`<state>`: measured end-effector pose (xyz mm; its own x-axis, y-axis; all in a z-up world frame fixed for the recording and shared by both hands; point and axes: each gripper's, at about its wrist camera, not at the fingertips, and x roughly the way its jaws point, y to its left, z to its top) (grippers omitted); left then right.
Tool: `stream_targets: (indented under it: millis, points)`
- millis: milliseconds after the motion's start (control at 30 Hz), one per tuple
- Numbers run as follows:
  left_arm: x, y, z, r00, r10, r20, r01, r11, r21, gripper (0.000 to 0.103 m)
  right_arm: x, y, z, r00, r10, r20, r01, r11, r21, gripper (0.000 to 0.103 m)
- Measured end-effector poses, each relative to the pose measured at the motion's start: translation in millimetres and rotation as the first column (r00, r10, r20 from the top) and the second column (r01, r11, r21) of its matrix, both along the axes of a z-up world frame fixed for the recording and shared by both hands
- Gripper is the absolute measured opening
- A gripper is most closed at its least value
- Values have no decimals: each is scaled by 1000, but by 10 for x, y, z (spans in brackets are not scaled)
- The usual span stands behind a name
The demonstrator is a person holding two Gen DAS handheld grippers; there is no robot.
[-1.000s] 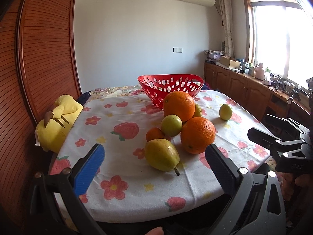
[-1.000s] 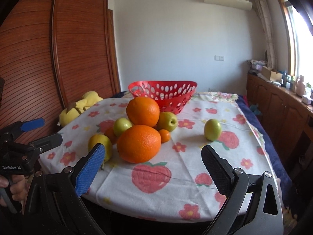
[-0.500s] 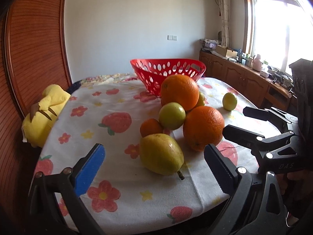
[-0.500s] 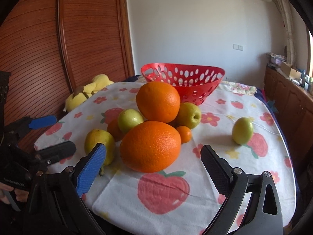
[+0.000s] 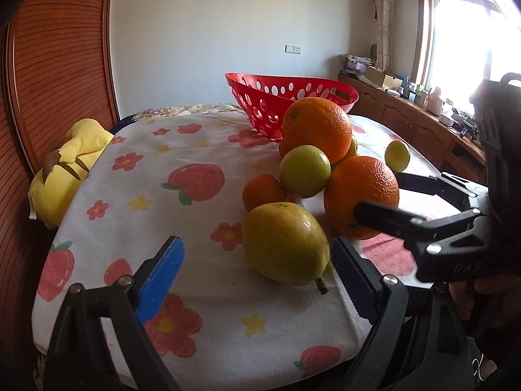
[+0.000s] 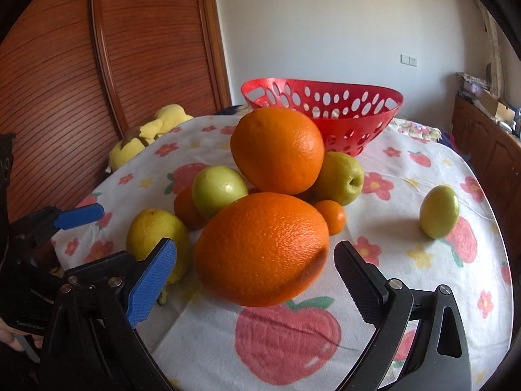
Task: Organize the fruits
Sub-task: 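Grasp the yellow pear with the left tool while the right tool grasps the large orange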
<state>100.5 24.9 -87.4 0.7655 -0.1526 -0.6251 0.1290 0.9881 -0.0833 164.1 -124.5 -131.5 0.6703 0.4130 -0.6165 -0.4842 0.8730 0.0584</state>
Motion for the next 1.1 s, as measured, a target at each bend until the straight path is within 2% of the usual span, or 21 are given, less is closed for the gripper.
stream_targets:
  millis: [167,333,600,1100]
  points:
    - [6,12,7,1000,-1,0,1,1000,-2,91,84,111,-117,1000,-13,-7,13,998,-67,101]
    - [51,-5,-23,1000,-6,-11,6,1000,-5,91,116,51,-144,1000,-9,-30,8,999,-41,95]
    - [134,-80,-40,999,-24,-26,24,999,-22,91,-9,-44,-122,999,-7,-38,4,998,-60,94]
    - [288,-183,-124,996,-40,-78,38,999,-23,87,-55,-230,-116,998,-24,-61,22,999,-30,94]
